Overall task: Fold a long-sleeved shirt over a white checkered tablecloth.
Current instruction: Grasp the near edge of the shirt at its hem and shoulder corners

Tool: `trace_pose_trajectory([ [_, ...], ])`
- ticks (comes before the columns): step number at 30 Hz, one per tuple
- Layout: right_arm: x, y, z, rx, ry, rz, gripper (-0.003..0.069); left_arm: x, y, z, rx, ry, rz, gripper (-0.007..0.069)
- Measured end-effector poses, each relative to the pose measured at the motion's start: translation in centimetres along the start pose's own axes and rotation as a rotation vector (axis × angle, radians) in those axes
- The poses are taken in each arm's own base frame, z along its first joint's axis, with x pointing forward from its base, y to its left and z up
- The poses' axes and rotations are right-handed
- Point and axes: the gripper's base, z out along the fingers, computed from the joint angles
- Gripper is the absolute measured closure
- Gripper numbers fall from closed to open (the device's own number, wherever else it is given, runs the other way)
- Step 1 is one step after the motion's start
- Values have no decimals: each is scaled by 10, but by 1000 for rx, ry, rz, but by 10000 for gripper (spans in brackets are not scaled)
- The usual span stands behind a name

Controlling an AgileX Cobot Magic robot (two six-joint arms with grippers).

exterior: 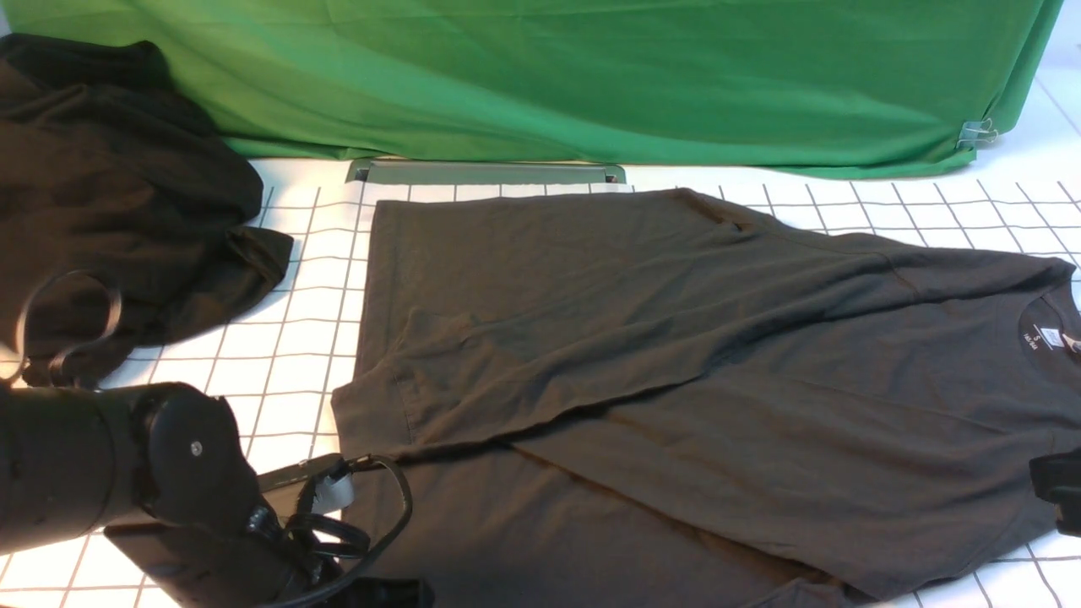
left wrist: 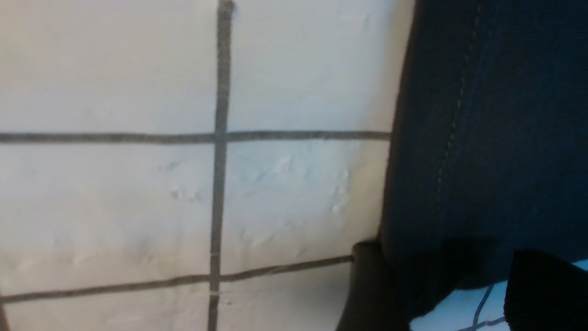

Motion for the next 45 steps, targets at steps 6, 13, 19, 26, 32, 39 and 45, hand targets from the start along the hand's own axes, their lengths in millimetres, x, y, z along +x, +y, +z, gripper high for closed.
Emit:
trace_pose_trajectory([
  [6,1,0,0,-5,5,1,417,3,4,0,-21,-5,28,441],
  [13,6,17,7,-76,87,-118,308,9,10,-23,-45,-39,99,607],
  [19,19,63,37,-207,252,-407,170,6,31,-48,-67,-99,84,608],
  [26,49,101,84,-135,474,-749,158,-1,51,-56,-102,-115,52,608],
  [32,52,114,116,-32,534,-860,157,-1,52,-56,-103,-115,51,608],
  [39,42,128,139,-17,529,-890,157,-1,52,-56,-103,-115,55,608],
  [45,44,130,147,-13,555,-894,201,-2,52,-56,-101,-125,57,608],
])
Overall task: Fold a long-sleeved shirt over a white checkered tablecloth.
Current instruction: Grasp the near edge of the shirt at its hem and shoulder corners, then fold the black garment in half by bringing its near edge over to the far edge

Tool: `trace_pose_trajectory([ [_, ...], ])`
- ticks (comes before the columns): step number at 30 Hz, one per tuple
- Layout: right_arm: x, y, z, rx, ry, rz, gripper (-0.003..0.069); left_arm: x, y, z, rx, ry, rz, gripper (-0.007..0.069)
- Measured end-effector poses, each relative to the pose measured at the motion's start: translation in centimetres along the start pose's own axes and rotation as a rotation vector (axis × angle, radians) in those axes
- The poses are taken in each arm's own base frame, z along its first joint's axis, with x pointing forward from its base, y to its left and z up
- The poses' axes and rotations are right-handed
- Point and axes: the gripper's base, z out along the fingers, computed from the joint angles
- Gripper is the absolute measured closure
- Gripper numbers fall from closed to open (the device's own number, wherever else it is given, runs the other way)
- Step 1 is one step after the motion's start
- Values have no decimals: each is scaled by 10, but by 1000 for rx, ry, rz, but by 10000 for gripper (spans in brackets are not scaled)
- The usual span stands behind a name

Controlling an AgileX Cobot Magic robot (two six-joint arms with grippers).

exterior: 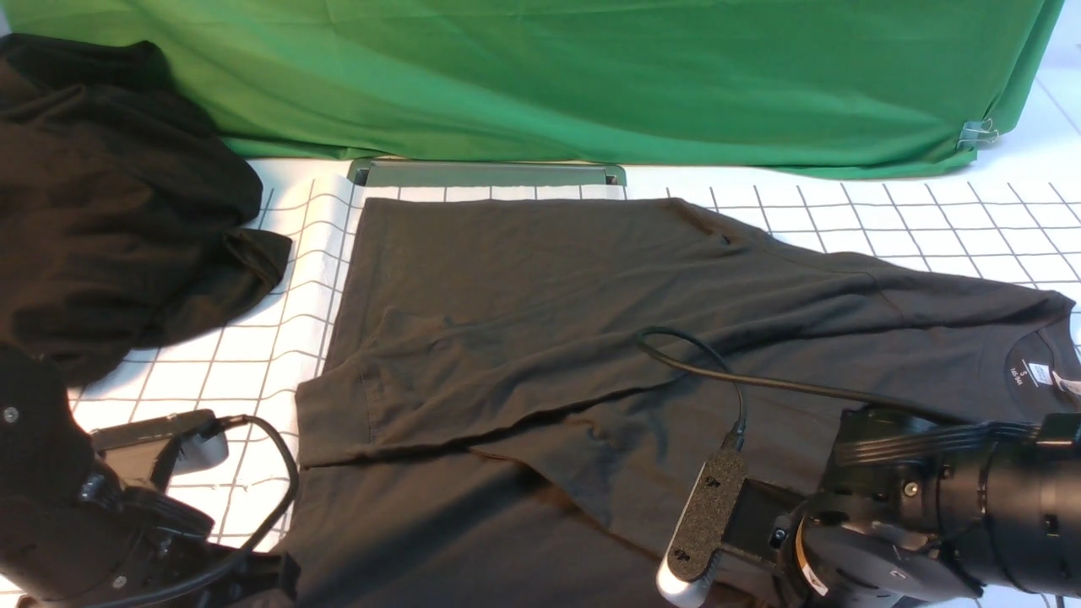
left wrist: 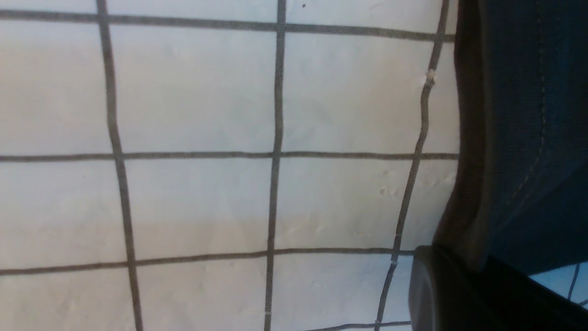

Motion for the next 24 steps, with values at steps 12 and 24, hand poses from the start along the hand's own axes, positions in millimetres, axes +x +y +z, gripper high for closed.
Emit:
trace_pose_trajectory([
  [12,-5,-4,-6,4,75,13,615,-8,-6,-20,8,-40,94,608],
  [24,33,15,-51,-231,129,152,615,24,-5,-48,50,17,147,608],
])
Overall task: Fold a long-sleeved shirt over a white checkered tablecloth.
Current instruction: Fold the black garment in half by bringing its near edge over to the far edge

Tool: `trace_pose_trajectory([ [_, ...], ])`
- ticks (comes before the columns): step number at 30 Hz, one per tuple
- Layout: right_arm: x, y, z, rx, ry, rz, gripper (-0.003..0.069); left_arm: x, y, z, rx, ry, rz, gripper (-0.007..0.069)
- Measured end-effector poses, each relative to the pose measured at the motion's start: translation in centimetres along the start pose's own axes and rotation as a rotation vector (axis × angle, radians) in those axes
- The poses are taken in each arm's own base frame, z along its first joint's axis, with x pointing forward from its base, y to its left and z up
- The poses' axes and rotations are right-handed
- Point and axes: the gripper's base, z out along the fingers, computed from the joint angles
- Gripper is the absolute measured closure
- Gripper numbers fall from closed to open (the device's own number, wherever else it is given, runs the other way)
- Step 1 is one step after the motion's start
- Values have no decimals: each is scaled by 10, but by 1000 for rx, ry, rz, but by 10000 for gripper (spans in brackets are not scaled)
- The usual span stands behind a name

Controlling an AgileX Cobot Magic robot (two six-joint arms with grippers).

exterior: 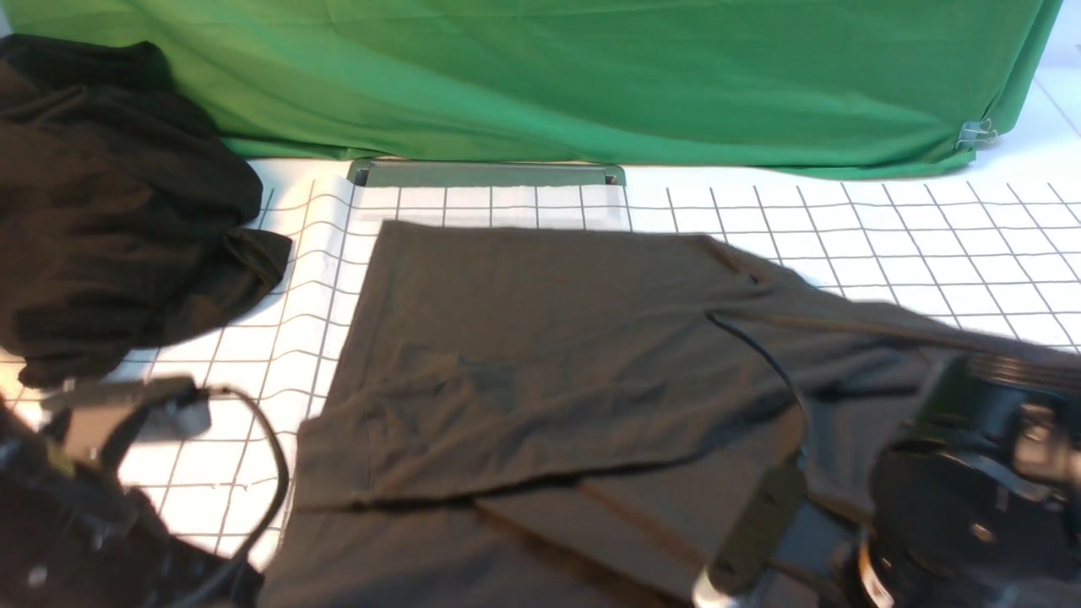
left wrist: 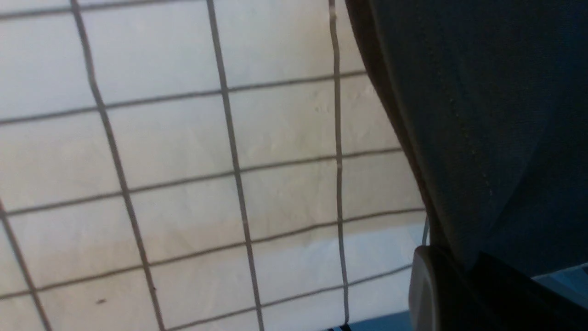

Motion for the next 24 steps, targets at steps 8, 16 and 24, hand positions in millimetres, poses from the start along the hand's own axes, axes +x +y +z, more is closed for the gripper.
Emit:
trace_pose_trajectory([
  [8,1,-7,-21,64,-45,-24,615,-2,-6,-14,59,-155,29,608],
  [16,-36,-71,-76,150,-293,152,615,-72,-21,-47,92,-428,-21,608],
  [24,-86,-142,-88,196,-392,290,615,-166,-7,-28,67,-479,-112,608],
])
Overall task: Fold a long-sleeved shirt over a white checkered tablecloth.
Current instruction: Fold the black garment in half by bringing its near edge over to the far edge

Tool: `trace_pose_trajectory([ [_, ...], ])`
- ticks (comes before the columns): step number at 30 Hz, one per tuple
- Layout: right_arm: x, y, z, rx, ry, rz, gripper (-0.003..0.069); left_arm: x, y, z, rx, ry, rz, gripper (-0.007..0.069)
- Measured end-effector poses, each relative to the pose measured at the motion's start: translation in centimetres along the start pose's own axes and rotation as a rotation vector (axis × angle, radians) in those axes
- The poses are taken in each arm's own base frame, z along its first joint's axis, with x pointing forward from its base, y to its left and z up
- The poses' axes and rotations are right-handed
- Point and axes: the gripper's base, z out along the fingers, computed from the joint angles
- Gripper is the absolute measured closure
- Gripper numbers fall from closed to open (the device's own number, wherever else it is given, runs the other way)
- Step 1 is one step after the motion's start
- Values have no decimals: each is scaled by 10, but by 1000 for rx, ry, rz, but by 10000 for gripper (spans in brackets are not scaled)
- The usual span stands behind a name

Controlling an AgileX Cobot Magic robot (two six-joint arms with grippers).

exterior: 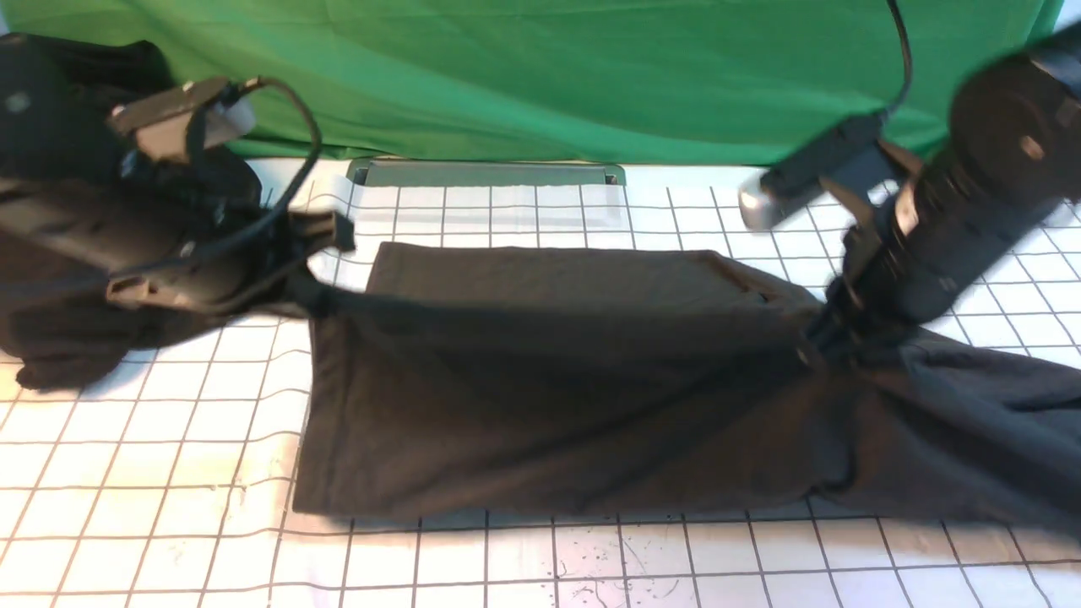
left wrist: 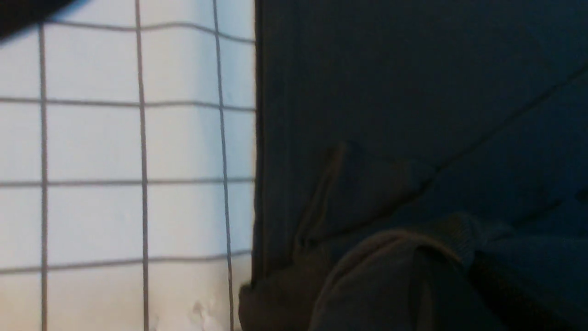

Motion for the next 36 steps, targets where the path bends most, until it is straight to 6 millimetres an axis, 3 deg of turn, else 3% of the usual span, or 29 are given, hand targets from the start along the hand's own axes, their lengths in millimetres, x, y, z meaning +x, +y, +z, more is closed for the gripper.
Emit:
trace_pose_trajectory([
  [1,-12,-7,8,7,-8,11,615,-13,6,17,-11,10,-25,608],
  [5,-37,-19,29,18,-32,36,615,-40,13,51,-18,22,-54,608],
  [7,-52,-28,54,25,-33,51,615,-63,15,73,-15,18,-61,608],
  [11,-66,-36,91,28,-18,64,615,-86,20,103,-15,22,-77,608],
  [16,-76,-42,114,36,-40,72,613,-103,29,123,-16,3,-101,608],
  [26,-88,-47,135,58,-162,68,576,-111,39,148,-12,-59,-125,604],
  [30,-89,-48,139,64,-180,63,506,-110,42,154,-17,-60,-119,580],
  [33,-88,-48,142,74,-172,50,377,-108,44,159,-25,-56,-114,500],
  [36,-86,-51,140,106,-136,19,319,-108,43,158,-25,-49,-111,416],
])
